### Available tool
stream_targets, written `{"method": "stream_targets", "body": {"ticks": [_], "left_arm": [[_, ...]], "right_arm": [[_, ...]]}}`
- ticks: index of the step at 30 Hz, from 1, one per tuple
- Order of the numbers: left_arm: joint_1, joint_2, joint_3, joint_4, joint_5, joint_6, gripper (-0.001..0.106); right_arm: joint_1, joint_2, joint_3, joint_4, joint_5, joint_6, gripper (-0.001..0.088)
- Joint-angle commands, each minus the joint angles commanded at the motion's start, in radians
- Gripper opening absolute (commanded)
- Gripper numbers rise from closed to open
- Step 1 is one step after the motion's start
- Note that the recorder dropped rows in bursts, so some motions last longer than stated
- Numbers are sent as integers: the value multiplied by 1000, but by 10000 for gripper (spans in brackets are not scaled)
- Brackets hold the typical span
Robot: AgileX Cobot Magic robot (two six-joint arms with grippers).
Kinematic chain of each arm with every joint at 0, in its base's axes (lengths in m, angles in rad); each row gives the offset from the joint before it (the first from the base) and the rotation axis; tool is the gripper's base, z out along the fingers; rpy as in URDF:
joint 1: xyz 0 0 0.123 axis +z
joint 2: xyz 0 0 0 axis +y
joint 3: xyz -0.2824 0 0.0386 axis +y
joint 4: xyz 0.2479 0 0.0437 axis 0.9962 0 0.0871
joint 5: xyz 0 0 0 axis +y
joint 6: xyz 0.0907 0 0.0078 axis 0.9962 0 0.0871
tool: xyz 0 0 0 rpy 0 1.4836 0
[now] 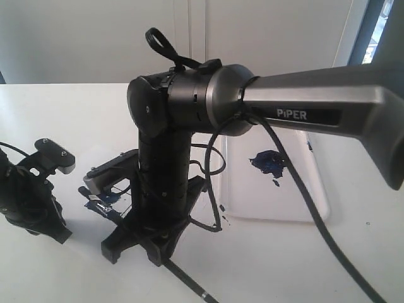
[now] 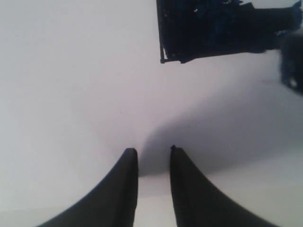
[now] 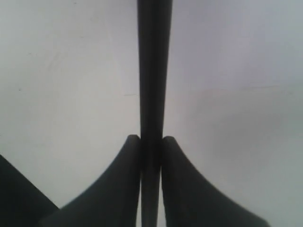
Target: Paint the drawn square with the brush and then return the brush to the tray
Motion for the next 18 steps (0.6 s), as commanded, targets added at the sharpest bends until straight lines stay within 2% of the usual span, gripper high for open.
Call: {"method": "stream_targets", "body": {"ticks": [5,18], "left_arm": [[0,0,0,0,2,-2,304],[0,0,0,-4,2,-6,304]], "right_arm": [[-21,7,0,17,0,15,0],[-24,120,-2,-13,0,26,0]]}}
